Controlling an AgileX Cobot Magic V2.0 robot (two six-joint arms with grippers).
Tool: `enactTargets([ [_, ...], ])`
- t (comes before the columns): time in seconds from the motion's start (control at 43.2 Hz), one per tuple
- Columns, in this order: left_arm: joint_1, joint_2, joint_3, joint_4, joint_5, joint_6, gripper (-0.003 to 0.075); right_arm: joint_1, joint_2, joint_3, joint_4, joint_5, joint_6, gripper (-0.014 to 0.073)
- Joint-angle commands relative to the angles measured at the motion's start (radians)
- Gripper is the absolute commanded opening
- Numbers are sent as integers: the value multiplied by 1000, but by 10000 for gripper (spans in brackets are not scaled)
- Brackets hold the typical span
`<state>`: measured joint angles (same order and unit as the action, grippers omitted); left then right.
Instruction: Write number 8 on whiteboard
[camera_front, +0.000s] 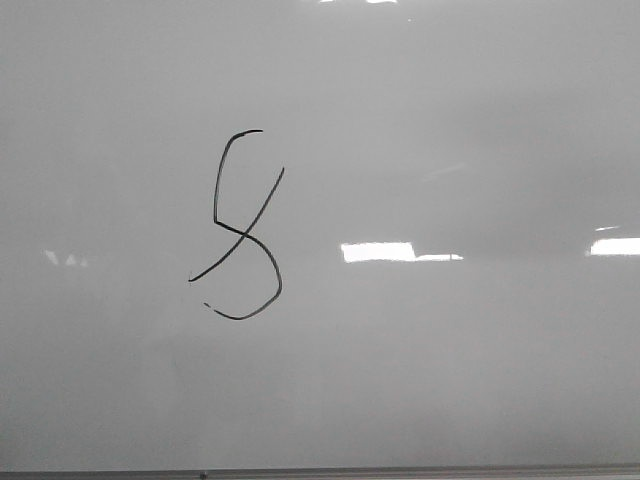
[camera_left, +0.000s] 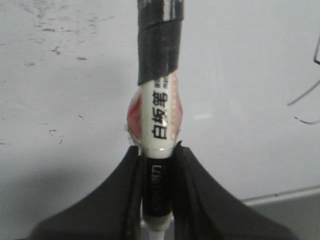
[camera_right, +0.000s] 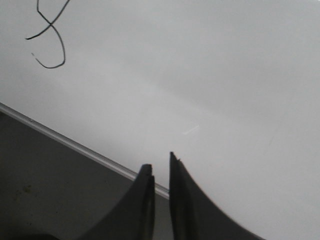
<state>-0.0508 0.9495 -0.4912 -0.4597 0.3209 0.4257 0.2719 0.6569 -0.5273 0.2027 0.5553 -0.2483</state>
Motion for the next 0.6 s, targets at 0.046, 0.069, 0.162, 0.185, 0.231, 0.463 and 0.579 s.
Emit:
enactTargets([
  [0.046,4,-6,76,-96,-304,-13,-21,-20,-103,63,11,-115,9,-58],
  [0.069,4,-6,93,-96,-327,-13,-21,-20,-117,73,11,-124,9,-71],
  [0.162,4,5,122,-96,-395,-13,-21,-20,-146,106,11,-159,9,-68],
  [0.185,4,15,122,-96,-403,-13,-21,-20,-150,109,11,-164,9,-68],
  [0.231,4,35,122,-96,-427,-13,-21,-20,-150,109,11,-165,9,-68],
  [0.463,2,211,88,-96,-540,-21,-20,-20,-150,109,11,-171,9,-68],
  [0.579,-24,302,39,-80,-560,-21,-20,-20,-150,109,11,-171,9,-68],
])
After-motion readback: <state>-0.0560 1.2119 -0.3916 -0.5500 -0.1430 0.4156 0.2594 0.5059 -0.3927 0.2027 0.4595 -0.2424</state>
